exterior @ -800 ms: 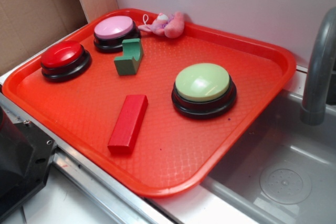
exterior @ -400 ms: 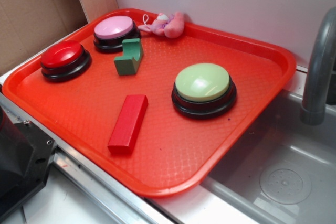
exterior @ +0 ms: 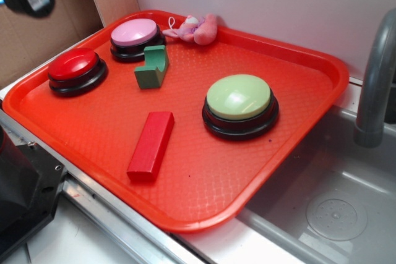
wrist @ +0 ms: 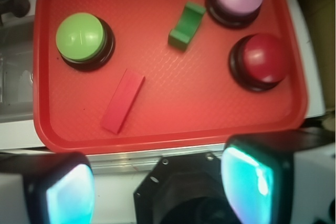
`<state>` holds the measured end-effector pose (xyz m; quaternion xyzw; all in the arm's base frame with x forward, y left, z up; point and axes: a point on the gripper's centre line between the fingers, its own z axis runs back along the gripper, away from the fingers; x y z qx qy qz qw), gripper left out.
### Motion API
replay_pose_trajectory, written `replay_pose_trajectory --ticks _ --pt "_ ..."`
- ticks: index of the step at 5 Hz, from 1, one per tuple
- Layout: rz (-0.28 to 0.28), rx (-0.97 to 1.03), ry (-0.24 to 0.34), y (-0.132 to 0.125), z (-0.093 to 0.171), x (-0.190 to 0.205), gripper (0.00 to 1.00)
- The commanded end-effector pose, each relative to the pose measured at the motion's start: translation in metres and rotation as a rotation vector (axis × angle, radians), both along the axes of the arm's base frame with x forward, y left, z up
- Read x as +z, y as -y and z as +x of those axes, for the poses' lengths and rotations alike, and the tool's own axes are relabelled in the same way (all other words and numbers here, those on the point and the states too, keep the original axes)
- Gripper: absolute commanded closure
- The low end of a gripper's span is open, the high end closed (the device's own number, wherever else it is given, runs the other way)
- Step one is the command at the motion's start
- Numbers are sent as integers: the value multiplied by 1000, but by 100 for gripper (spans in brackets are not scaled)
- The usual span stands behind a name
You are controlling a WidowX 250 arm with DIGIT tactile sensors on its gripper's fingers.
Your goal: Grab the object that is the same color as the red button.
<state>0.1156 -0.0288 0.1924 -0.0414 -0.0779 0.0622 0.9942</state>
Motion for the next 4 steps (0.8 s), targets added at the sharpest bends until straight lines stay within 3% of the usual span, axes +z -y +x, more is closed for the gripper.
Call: replay_pose_trajectory --ticks 1,2,4 --pt "-110 173 -12 9 18 -63 0" --pt "-136 208 -14 22 31 -99 0" --pt "-100 376 -9 51 40 -142 0"
